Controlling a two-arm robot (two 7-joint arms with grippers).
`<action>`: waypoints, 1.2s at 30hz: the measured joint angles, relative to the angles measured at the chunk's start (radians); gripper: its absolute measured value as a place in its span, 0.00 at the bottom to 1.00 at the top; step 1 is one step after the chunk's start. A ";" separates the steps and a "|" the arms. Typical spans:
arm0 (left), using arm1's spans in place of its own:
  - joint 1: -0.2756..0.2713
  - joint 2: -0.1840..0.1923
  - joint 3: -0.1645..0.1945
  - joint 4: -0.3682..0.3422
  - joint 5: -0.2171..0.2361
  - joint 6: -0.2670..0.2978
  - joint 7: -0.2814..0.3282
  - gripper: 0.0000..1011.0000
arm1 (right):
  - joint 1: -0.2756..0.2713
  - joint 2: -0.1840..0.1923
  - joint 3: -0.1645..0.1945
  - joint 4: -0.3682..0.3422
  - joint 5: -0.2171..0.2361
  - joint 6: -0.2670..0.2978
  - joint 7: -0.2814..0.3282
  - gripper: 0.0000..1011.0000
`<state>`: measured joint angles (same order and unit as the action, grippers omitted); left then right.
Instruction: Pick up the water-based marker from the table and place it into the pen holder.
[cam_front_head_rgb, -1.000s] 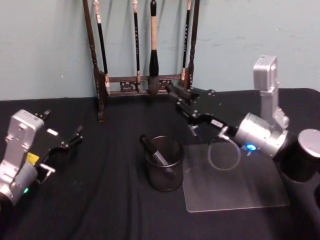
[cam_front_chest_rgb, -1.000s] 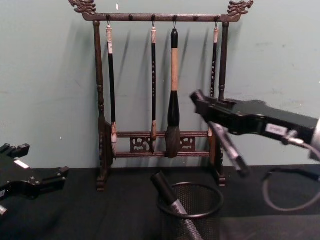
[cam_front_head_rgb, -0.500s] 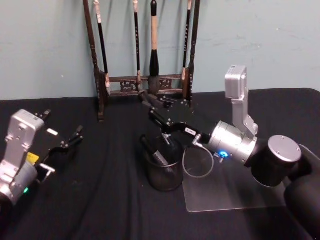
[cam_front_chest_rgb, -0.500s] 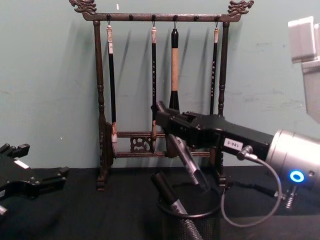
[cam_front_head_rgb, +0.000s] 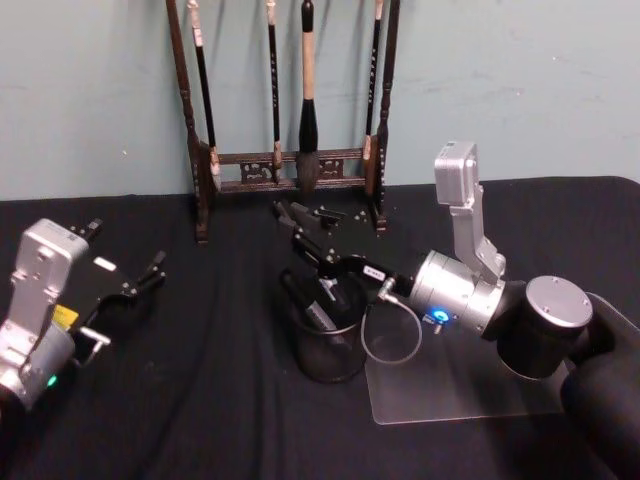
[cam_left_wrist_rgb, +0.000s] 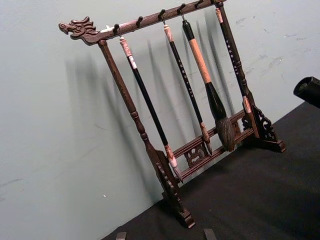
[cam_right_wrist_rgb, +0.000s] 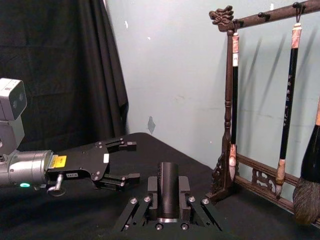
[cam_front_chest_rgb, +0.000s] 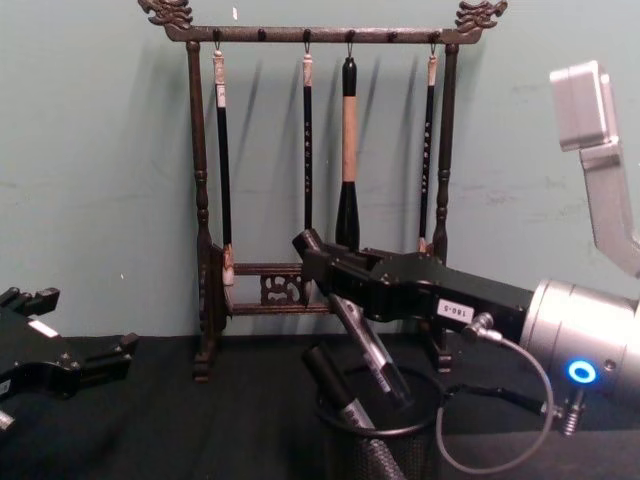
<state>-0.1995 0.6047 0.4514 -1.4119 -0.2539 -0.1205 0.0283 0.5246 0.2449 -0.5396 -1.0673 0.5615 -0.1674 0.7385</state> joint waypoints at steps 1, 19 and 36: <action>0.000 0.000 0.000 0.000 0.000 0.000 0.000 0.99 | 0.000 0.000 -0.001 0.000 -0.001 0.002 -0.001 0.24; 0.000 0.000 0.000 0.000 0.000 0.000 0.000 0.99 | -0.019 0.014 -0.006 -0.015 -0.020 0.022 -0.020 0.24; 0.000 0.000 0.000 0.000 0.000 0.000 0.000 0.99 | -0.017 0.012 -0.006 -0.013 -0.019 0.021 -0.018 0.44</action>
<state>-0.1995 0.6047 0.4514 -1.4120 -0.2539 -0.1205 0.0283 0.5072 0.2573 -0.5456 -1.0802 0.5429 -0.1461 0.7207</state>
